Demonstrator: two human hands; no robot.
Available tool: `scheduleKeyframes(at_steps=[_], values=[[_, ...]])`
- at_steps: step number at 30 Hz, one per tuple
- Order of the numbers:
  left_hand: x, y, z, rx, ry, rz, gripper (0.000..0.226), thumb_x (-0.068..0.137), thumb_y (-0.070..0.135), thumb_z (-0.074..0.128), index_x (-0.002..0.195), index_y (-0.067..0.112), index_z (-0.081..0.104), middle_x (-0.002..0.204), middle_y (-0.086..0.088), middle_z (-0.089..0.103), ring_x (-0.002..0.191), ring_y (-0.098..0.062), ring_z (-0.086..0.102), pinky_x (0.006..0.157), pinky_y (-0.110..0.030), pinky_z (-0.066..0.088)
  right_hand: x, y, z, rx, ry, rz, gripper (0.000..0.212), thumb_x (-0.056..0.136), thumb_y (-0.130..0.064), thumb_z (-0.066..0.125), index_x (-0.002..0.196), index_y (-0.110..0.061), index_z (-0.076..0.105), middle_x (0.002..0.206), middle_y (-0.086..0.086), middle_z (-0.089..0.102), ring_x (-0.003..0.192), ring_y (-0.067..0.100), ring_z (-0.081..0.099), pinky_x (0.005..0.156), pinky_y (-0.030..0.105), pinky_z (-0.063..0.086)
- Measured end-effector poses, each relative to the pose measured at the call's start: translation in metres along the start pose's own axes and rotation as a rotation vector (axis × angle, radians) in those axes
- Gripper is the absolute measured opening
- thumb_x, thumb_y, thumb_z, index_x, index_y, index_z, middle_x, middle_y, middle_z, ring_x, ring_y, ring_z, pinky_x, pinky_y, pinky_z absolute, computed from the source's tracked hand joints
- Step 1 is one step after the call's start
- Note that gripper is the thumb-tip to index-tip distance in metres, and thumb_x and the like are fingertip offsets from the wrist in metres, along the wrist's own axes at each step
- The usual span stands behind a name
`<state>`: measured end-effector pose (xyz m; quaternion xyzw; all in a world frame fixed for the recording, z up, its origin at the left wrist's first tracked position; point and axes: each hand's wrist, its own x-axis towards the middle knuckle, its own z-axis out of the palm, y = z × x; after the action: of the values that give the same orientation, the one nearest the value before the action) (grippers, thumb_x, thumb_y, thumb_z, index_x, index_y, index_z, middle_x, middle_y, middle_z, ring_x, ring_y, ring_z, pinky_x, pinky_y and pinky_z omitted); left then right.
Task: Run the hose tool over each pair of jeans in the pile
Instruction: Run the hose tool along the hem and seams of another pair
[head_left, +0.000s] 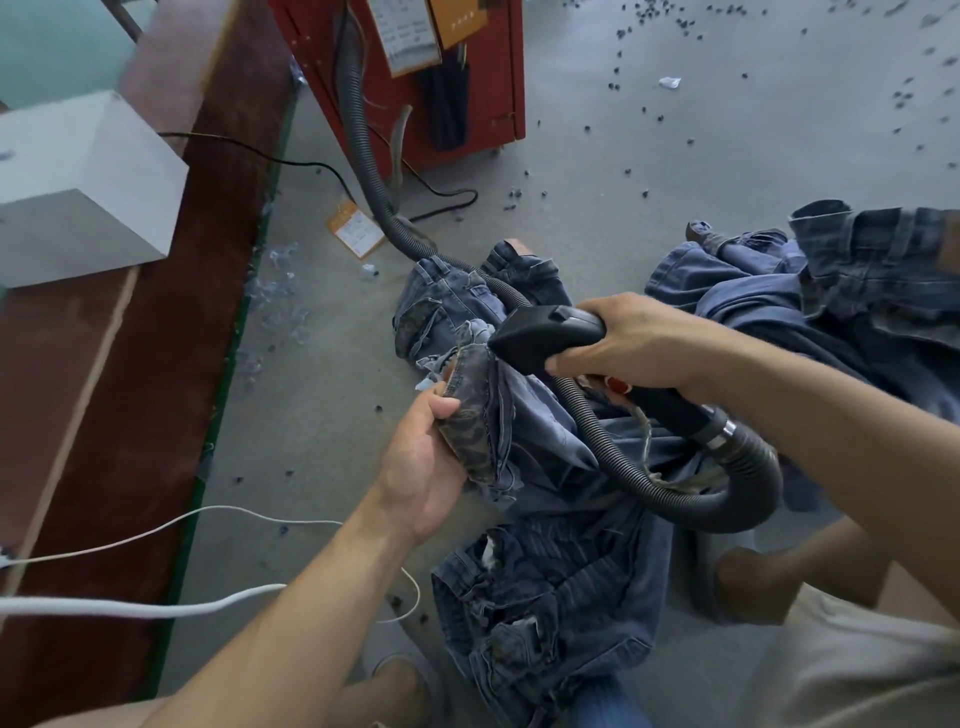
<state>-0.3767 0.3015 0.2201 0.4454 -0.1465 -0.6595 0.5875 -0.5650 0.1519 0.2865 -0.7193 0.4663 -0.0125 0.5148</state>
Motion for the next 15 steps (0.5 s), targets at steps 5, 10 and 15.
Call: scheduleKeyframes(at_steps=[5, 10, 15], values=[[0.003, 0.004, -0.007, 0.002, 0.024, 0.03, 0.048, 0.097, 0.011, 0.034, 0.087, 0.025, 0.079, 0.106, -0.009, 0.074, 0.098, -0.022, 0.069, 0.094, -0.043, 0.05, -0.004, 0.002, -0.012, -0.052, -0.153, 0.023, 0.02, 0.082, -0.032, 0.084, 0.09, -0.022, 0.069, 0.062, 0.001, 0.067, 0.051, 0.014, 0.06, 0.051, 0.029, 0.051], [-0.002, -0.001, -0.007, 0.083, -0.04, 0.004, 0.037, 0.087, 0.015, 0.043, 0.101, 0.019, 0.077, 0.11, -0.013, 0.071, 0.098, -0.024, 0.066, 0.091, -0.044, 0.052, 0.0, 0.003, -0.005, -0.003, -0.172, 0.029, 0.021, 0.082, -0.029, 0.085, 0.094, -0.02, 0.07, 0.064, 0.004, 0.067, 0.052, 0.017, 0.059, 0.052, 0.03, 0.052], [-0.002, -0.001, -0.008, 0.179, -0.005, 0.026, 0.035, 0.08, 0.013, 0.045, 0.1, 0.007, 0.074, 0.104, -0.016, 0.069, 0.097, -0.026, 0.064, 0.086, -0.035, 0.056, 0.002, 0.002, -0.003, 0.026, -0.108, -0.03, 0.019, 0.081, -0.036, 0.084, 0.091, -0.027, 0.071, 0.066, 0.0, 0.07, 0.051, 0.012, 0.06, 0.052, 0.026, 0.053]])
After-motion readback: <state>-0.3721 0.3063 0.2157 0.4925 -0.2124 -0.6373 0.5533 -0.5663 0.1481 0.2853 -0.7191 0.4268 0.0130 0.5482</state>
